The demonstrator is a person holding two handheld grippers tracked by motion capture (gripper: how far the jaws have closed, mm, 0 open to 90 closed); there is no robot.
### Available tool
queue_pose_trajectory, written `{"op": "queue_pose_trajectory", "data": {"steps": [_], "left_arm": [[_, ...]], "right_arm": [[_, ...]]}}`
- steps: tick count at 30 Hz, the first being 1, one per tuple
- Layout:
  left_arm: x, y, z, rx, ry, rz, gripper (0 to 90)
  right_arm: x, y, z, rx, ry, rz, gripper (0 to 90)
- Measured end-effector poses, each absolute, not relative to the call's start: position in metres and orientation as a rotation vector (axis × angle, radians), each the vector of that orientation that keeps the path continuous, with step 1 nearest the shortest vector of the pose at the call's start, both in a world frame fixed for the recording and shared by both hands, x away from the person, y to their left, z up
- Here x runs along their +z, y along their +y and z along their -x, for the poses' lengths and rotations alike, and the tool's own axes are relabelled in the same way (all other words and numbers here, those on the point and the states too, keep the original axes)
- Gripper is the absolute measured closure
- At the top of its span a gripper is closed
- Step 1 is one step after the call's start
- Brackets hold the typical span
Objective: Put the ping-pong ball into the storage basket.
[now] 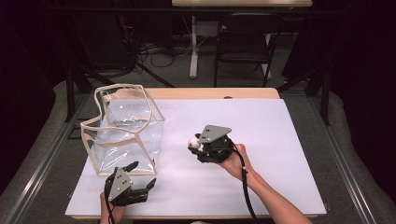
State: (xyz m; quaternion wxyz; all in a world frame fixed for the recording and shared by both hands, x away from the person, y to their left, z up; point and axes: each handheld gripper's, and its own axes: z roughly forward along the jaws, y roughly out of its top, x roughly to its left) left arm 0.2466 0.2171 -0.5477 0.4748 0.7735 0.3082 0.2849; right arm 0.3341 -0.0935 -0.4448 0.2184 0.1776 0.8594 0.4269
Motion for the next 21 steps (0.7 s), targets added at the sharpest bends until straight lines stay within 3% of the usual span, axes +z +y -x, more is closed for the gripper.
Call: {"op": "queue_pose_trajectory", "data": {"steps": [21], "left_arm": [[-0.548,0.217,-0.247,0.697,0.750,-1.893,16.0]], "right_arm": [[-0.425,-0.087,-0.346,1.184,2.354,-0.476,50.9]]}}
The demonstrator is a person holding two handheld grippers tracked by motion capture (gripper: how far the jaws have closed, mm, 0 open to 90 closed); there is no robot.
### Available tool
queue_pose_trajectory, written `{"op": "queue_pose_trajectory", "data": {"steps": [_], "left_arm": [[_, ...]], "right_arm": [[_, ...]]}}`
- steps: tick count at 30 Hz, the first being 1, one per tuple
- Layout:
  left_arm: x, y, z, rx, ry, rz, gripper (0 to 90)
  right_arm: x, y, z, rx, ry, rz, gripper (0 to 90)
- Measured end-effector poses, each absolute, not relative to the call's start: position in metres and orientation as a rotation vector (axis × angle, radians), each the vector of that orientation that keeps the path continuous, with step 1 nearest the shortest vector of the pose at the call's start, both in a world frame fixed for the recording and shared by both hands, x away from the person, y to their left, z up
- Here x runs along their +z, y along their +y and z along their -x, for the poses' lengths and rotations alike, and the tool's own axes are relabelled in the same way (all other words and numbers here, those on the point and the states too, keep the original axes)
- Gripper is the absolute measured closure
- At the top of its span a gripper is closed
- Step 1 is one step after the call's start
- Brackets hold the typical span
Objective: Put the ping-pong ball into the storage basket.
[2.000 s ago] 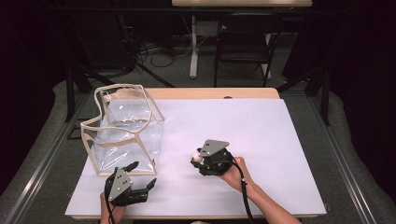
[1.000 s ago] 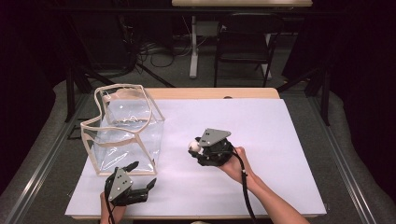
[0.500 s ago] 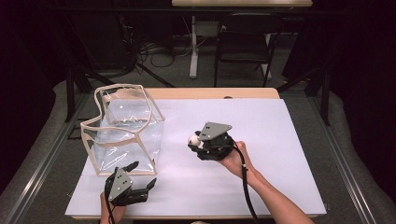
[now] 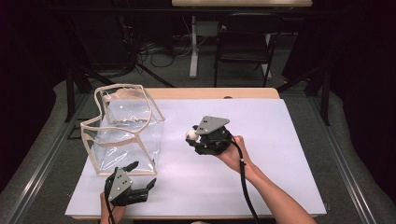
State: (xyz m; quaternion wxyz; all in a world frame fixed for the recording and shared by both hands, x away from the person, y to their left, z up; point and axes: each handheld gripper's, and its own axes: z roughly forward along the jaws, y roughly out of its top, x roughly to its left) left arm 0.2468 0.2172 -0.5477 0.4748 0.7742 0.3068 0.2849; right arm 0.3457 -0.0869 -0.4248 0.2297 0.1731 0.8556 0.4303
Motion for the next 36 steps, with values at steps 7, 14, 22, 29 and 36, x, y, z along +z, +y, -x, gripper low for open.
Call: {"op": "queue_pose_trajectory", "data": {"steps": [7,14,22,29,36], "left_arm": [[-0.548,0.217,-0.247,0.694,0.748,-1.893,16.0],[-0.548,0.217,-0.247,0.692,0.750,-1.891,16.0],[-0.548,0.217,-0.247,0.690,0.750,-1.891,16.0],[-0.548,0.217,-0.247,0.692,0.749,-1.892,16.0],[-0.548,0.217,-0.247,0.691,0.748,-1.892,16.0]], "right_arm": [[-0.420,-0.085,-0.348,1.186,2.348,-0.472,50.9],[-0.419,-0.083,-0.353,1.182,2.351,-0.472,51.0],[-0.415,-0.079,-0.356,1.176,2.348,-0.462,50.9],[-0.413,-0.075,-0.360,1.171,2.350,-0.457,50.9],[-0.409,-0.072,-0.364,1.173,2.345,-0.459,50.9]]}}
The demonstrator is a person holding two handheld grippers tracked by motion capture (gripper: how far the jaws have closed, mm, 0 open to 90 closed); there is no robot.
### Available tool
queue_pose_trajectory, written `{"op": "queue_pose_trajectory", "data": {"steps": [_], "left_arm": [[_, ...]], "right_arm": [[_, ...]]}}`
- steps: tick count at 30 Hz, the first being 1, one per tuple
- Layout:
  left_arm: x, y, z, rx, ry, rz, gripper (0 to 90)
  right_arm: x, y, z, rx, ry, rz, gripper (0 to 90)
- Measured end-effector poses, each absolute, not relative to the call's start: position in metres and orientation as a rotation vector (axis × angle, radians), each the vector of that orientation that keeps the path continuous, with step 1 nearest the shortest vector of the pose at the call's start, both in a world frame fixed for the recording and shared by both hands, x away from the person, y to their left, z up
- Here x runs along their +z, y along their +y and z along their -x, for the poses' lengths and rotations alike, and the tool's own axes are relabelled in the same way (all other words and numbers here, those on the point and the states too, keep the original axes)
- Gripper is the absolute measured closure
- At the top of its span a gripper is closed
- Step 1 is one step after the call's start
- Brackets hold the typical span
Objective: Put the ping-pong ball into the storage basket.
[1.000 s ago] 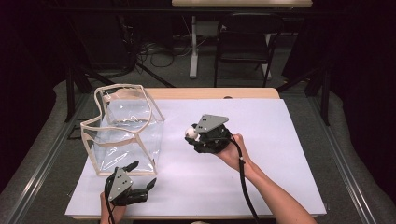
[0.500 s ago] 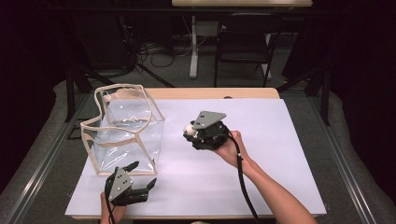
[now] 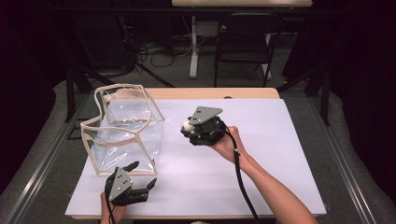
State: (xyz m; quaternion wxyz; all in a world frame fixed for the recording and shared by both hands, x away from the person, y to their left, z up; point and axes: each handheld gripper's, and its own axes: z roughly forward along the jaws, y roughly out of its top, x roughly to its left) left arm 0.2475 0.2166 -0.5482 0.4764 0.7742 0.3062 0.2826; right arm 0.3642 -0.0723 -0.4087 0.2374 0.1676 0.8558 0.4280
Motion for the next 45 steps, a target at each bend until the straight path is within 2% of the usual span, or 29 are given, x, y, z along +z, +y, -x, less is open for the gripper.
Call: {"op": "queue_pose_trajectory", "data": {"steps": [45], "left_arm": [[-0.548,0.216,-0.247,0.690,0.749,-1.893,16.0]], "right_arm": [[-0.392,-0.048,-0.385,1.143,2.351,-0.430,50.9]]}}
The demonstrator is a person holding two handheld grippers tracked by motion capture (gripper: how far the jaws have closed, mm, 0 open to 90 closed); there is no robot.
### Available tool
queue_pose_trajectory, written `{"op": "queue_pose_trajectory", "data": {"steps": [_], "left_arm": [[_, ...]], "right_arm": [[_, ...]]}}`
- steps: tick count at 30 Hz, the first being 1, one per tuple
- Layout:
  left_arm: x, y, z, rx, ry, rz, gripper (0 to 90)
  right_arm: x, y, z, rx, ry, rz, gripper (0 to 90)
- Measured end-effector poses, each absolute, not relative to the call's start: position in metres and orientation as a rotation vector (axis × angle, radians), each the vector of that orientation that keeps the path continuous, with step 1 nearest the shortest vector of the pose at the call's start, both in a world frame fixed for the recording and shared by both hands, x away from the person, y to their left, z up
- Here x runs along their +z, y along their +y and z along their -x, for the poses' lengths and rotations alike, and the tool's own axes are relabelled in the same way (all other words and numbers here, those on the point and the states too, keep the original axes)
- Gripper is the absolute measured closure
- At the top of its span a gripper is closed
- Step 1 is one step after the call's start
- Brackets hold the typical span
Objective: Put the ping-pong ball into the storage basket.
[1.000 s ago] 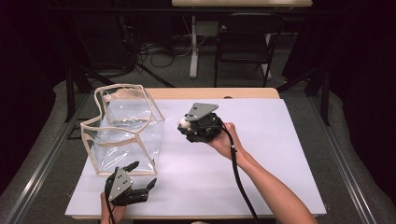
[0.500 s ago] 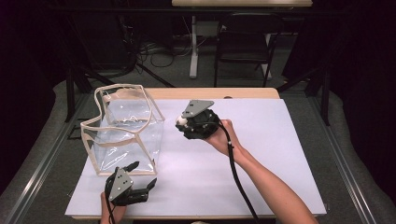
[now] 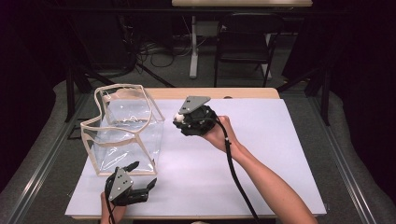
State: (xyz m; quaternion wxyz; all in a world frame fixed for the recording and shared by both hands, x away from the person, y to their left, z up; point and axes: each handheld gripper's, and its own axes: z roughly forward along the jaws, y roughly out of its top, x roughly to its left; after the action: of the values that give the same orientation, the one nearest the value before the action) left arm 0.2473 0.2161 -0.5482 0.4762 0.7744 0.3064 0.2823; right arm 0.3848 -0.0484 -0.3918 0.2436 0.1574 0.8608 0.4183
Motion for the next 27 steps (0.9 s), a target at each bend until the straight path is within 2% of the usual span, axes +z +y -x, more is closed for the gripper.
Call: {"op": "queue_pose_trajectory", "data": {"steps": [27], "left_arm": [[-0.548,0.216,-0.248,0.686,0.747,-1.891,16.0]], "right_arm": [[-0.383,-0.032,-0.395,1.133,2.362,-0.411,50.9]]}}
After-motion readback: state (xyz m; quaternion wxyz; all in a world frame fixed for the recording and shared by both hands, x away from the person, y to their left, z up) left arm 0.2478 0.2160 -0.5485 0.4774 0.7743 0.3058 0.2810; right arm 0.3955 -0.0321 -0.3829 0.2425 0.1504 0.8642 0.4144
